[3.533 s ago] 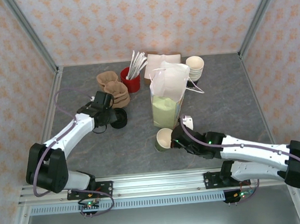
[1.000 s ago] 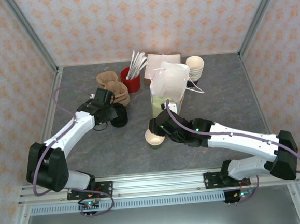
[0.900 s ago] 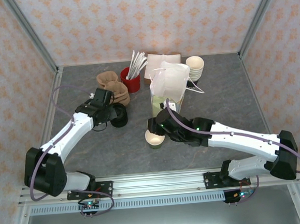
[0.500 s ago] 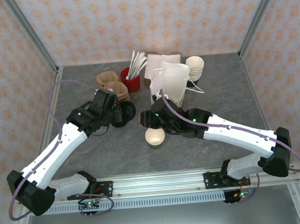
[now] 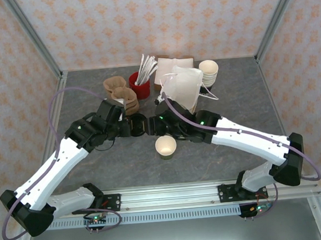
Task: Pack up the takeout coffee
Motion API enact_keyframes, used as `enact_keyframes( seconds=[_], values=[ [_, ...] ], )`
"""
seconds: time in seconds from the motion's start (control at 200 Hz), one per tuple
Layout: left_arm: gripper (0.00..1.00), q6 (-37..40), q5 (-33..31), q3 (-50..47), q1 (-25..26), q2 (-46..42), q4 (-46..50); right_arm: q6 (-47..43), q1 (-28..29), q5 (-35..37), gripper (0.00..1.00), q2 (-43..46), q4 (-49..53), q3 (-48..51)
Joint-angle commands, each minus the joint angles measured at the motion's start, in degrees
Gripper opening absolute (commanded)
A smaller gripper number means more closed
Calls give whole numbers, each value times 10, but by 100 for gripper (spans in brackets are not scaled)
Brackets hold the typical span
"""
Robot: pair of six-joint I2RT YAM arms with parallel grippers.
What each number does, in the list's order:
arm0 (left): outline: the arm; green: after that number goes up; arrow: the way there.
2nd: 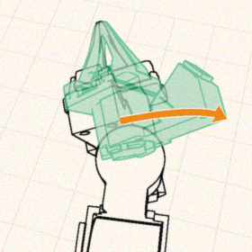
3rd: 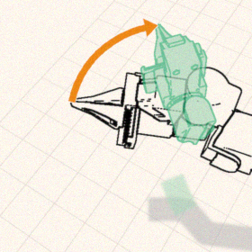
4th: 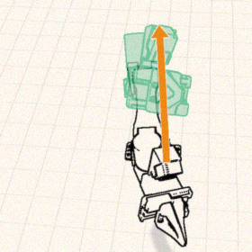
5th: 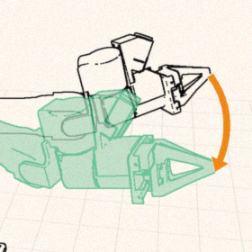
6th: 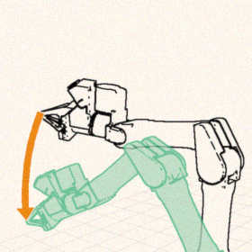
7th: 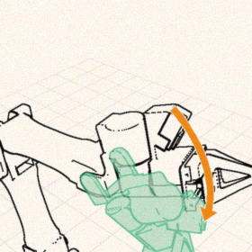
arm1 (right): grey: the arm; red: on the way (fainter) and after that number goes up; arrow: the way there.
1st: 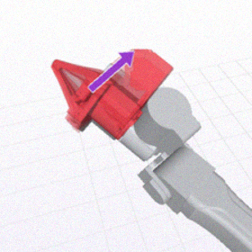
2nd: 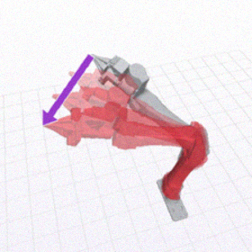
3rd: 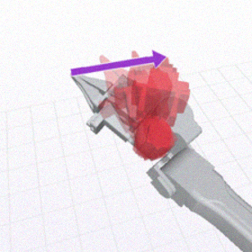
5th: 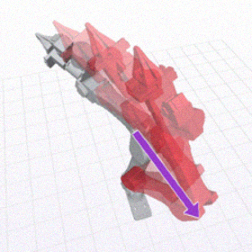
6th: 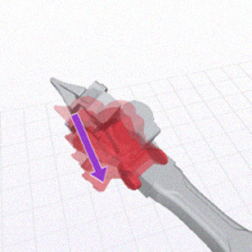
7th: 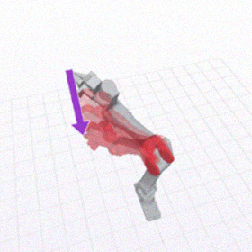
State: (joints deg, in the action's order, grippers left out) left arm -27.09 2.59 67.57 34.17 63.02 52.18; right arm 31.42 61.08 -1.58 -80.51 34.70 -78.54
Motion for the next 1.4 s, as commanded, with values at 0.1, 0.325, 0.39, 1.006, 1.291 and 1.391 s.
enact_keyframes(
  seconds=[0.1, 0.325, 0.39, 1.006, 1.291, 1.391],
  values=[
    [15, 3, 12, 12, 11, -6, 11, -4, -8, -6, 55, -30, 23, -38],
    [15, 4, 10, 11, 12, -5, 13, -8, -13, -24, 48, -50, 15, -48],
    [15, 3, 10, 10, 12, -7, 12, -8, -14, -25, 45, -52, 13, -49],
    [15, 8, 9, -1, 14, -11, -5, -6, -26, -68, 22, -81, 31, -73],
    [15, 8, 9, -1, 14, -5, -9, -5, -30, -67, 12, -84, 32, -74],
    [15, 14, 6, -1, 14, -7, -12, -5, -32, -68, 5, -82, 35, -74]
  ],
)
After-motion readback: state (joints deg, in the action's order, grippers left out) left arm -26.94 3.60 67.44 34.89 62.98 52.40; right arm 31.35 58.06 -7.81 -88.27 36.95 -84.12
